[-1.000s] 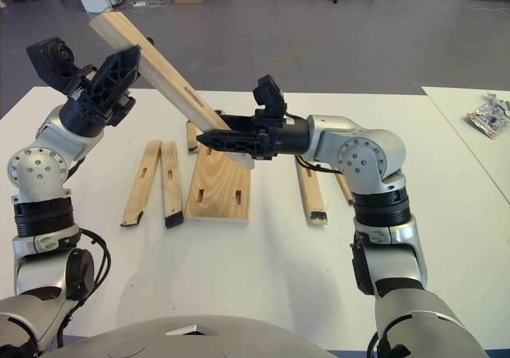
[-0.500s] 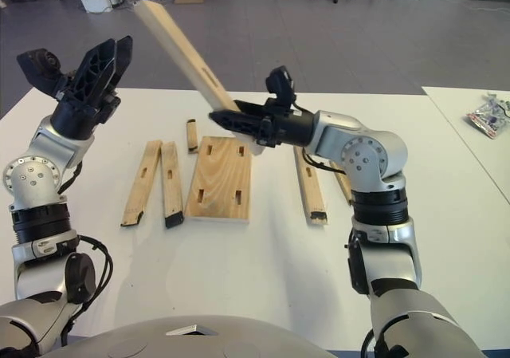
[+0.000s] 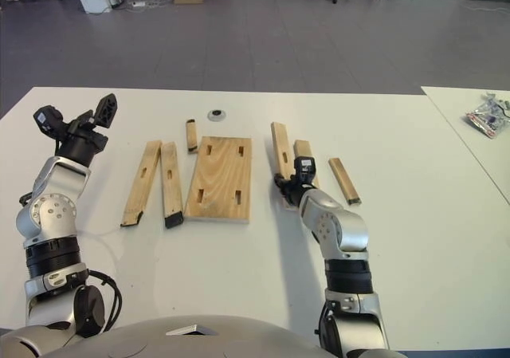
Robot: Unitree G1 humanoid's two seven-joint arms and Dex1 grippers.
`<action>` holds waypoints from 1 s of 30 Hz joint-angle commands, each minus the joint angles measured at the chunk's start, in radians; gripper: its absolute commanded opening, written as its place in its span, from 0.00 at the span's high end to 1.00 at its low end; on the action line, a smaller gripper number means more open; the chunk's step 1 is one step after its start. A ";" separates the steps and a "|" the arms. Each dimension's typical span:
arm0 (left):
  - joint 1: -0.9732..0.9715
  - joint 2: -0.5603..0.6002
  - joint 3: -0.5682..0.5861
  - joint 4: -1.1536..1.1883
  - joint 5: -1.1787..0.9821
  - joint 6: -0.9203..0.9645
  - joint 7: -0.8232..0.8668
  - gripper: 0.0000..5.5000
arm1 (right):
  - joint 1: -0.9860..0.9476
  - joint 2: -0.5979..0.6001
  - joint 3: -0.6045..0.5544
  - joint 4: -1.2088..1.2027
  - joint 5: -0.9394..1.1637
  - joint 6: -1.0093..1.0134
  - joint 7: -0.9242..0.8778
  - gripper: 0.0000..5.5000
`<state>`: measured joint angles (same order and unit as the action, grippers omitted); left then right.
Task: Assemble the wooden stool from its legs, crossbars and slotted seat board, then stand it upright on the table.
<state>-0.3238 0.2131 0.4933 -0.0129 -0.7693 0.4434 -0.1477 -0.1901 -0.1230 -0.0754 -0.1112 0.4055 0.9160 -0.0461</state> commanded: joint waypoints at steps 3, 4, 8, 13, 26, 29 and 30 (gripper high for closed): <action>0.036 -0.021 -0.011 -0.057 -0.015 0.011 0.019 0.11 | 0.036 0.058 -0.023 -0.041 0.001 0.078 -0.026 0.50; 0.040 -0.018 -0.025 -0.064 -0.012 0.020 0.012 0.11 | 0.033 0.059 -0.023 -0.044 -0.003 0.080 -0.022 0.47; 0.026 0.073 -0.152 -0.020 0.141 0.027 -0.038 0.11 | 0.004 0.049 -0.008 -0.061 -0.031 0.076 -0.016 0.36; -0.130 0.155 -0.279 0.214 0.334 0.002 -0.066 0.11 | -0.022 0.044 0.045 -0.095 -0.090 0.021 -0.006 0.35; -0.671 0.028 -0.439 1.258 0.634 -0.226 -0.183 0.11 | -0.033 0.105 0.053 -0.070 -0.140 -0.043 -0.010 0.35; -0.678 0.033 -0.443 1.316 0.680 -0.235 -0.161 0.11 | -0.037 0.114 0.060 -0.069 -0.146 -0.042 -0.005 0.35; -0.676 0.035 -0.445 1.328 0.696 -0.235 -0.156 0.11 | -0.035 0.116 0.061 -0.072 -0.147 -0.041 -0.005 0.35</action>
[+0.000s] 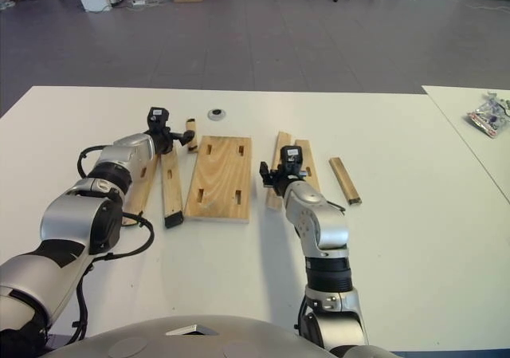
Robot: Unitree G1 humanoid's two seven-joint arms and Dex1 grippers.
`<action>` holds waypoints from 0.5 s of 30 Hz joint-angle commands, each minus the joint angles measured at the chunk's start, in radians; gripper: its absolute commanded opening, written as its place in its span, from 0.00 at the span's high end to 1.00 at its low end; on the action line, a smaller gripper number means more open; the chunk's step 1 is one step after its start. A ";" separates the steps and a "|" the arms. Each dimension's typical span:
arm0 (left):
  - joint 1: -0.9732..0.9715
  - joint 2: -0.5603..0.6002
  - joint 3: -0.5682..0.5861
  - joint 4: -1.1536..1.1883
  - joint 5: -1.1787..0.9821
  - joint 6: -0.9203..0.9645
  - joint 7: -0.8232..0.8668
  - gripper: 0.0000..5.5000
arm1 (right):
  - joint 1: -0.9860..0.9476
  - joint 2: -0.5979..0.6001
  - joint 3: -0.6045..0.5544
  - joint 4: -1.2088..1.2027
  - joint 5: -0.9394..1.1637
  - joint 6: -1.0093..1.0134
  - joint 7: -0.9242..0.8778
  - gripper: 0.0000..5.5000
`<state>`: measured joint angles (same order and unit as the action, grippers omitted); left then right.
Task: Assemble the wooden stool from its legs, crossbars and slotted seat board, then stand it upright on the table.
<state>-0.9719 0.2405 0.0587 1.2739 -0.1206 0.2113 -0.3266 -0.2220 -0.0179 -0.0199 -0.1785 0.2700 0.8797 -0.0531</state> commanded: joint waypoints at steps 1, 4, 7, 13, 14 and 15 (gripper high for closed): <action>-0.024 0.008 -0.017 0.050 0.066 0.000 0.023 0.11 | 0.000 0.011 0.006 -0.009 -0.011 -0.002 0.003 0.35; -0.014 0.005 -0.065 0.059 0.138 -0.007 -0.002 0.11 | 0.004 0.010 0.011 -0.015 -0.012 0.003 0.007 0.35; -0.015 -0.001 -0.085 0.062 0.179 -0.015 -0.004 0.11 | 0.004 0.011 0.017 -0.017 -0.013 0.005 0.009 0.35; 0.003 -0.001 -0.200 0.070 0.313 -0.045 -0.008 0.11 | 0.007 0.016 0.025 -0.022 -0.013 0.005 0.009 0.35; 0.005 -0.001 -0.215 0.070 0.332 -0.053 -0.009 0.11 | 0.007 0.016 0.026 -0.022 -0.013 0.005 0.009 0.35; 0.006 -0.001 -0.232 0.071 0.351 -0.060 -0.013 0.11 | 0.008 0.017 0.027 -0.021 -0.014 0.004 0.009 0.35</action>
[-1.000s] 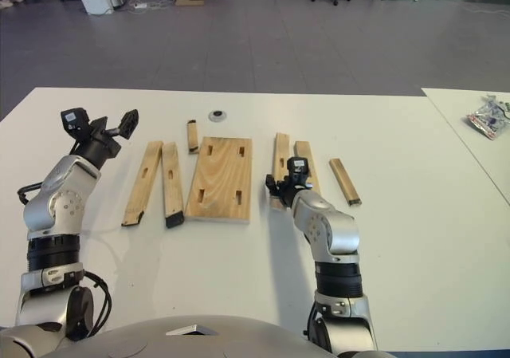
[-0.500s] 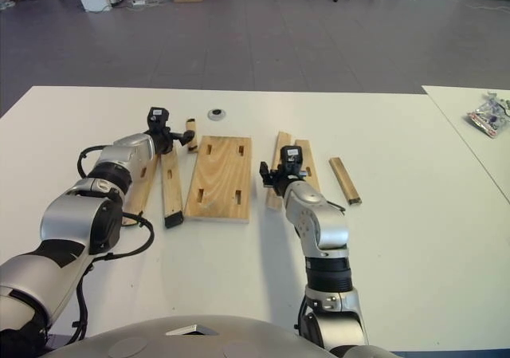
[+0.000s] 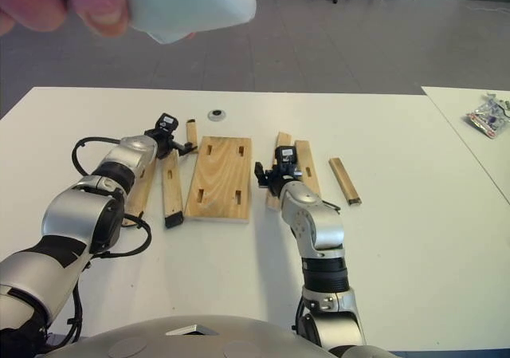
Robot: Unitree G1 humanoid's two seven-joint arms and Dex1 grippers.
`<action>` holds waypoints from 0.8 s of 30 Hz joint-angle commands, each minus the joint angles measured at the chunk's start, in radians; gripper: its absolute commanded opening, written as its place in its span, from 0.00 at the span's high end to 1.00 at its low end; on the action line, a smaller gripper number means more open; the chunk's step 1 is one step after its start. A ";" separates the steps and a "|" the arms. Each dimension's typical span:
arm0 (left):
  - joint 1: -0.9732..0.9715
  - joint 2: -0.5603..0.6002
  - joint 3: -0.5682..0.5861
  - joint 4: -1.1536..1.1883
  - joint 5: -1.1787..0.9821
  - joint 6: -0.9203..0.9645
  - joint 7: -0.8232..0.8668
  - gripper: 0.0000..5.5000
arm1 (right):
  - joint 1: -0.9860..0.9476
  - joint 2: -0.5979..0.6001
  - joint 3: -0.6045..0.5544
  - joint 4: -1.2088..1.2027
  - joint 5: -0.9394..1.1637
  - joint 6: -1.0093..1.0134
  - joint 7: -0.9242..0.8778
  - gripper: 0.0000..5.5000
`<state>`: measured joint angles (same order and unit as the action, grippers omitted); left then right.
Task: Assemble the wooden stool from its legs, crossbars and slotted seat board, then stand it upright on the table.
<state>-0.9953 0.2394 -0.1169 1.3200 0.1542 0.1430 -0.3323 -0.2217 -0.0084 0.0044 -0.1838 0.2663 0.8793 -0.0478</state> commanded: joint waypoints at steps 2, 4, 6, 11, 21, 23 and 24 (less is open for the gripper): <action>0.030 0.010 -0.101 0.025 0.120 -0.008 -0.033 0.11 | 0.003 0.008 0.003 -0.013 -0.010 0.005 0.004 0.35; 0.030 0.023 -0.129 0.022 0.148 -0.022 -0.066 0.11 | 0.005 0.010 0.001 -0.017 -0.011 0.004 0.001 0.35; 0.035 0.047 -0.147 0.017 0.163 -0.034 -0.118 0.11 | 0.013 0.016 -0.001 -0.023 -0.013 0.000 -0.005 0.35; 0.124 0.138 -0.181 -0.008 0.178 -0.071 -0.262 0.11 | 0.030 0.038 0.002 -0.032 -0.018 -0.010 -0.013 0.35; 0.114 0.153 -0.109 -0.094 0.087 -0.068 -0.334 0.11 | 0.024 0.058 0.006 -0.017 -0.041 -0.033 -0.007 0.35; 0.080 0.133 -0.060 -0.101 0.039 -0.039 -0.330 0.11 | 0.023 0.063 0.007 -0.014 -0.045 -0.035 -0.006 0.35; 0.067 0.123 -0.040 -0.107 0.019 -0.021 -0.333 0.11 | 0.021 0.063 0.007 -0.014 -0.045 -0.036 -0.005 0.35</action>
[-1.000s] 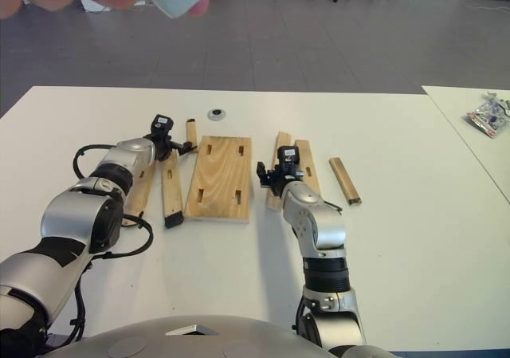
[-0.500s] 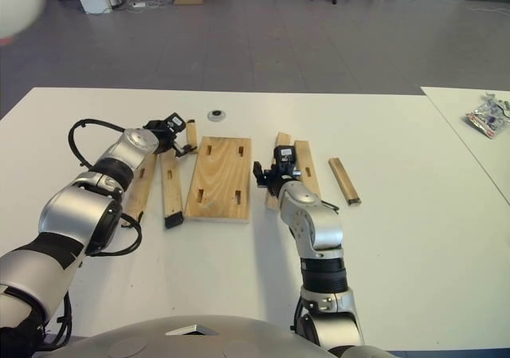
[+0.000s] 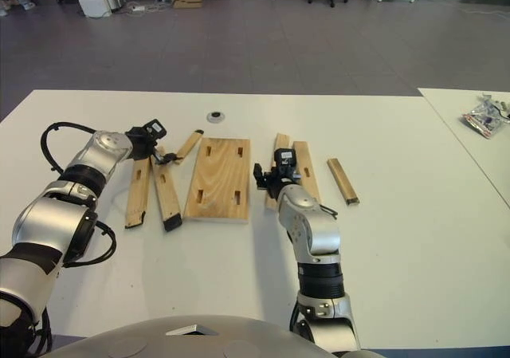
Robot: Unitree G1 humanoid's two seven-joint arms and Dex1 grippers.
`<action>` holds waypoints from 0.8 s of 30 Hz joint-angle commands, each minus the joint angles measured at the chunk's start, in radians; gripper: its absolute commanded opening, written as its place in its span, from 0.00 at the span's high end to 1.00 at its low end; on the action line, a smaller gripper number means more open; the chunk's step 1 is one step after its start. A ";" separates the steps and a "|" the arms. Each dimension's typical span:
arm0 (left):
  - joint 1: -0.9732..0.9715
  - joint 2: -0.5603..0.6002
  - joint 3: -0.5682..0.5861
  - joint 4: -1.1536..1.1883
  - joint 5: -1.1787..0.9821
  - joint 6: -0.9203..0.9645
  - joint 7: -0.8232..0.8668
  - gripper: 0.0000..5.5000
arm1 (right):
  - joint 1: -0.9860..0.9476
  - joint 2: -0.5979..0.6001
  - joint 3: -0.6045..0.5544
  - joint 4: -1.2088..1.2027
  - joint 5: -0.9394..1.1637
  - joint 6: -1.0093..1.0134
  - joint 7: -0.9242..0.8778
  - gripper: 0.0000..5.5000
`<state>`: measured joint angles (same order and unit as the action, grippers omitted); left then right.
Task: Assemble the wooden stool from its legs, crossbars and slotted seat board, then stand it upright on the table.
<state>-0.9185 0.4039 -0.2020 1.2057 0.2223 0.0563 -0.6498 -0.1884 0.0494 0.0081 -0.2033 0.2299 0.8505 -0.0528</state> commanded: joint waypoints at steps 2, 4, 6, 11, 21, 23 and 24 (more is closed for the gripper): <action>-0.020 -0.058 0.064 -0.003 -0.071 0.092 -0.026 0.11 | -0.014 0.005 0.003 0.008 -0.010 -0.008 0.003 0.35; -0.014 -0.073 0.065 -0.012 -0.075 0.103 -0.030 0.11 | -0.014 0.005 0.004 0.008 -0.011 -0.009 0.004 0.35; -0.010 -0.085 0.066 -0.016 -0.076 0.107 -0.029 0.11 | -0.012 0.006 0.005 0.006 -0.012 -0.009 0.003 0.35; -0.013 -0.093 0.063 -0.019 -0.067 0.105 -0.014 0.11 | -0.019 0.003 0.009 0.009 -0.011 -0.009 0.009 0.35; 0.055 -0.030 0.022 -0.103 -0.046 0.118 -0.130 0.11 | -0.024 0.000 0.007 0.007 -0.013 -0.006 0.012 0.35; 0.085 0.005 0.010 -0.155 -0.044 0.132 -0.178 0.11 | -0.022 0.001 0.005 0.006 -0.013 -0.006 0.011 0.35; 0.093 0.019 0.009 -0.165 -0.041 0.127 -0.183 0.11 | -0.022 0.004 0.006 0.008 -0.014 -0.008 0.009 0.35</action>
<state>-0.8571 0.3840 -0.1782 1.0751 0.1654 0.1712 -0.8095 -0.1952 0.0497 0.0131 -0.2006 0.2264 0.8457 -0.0417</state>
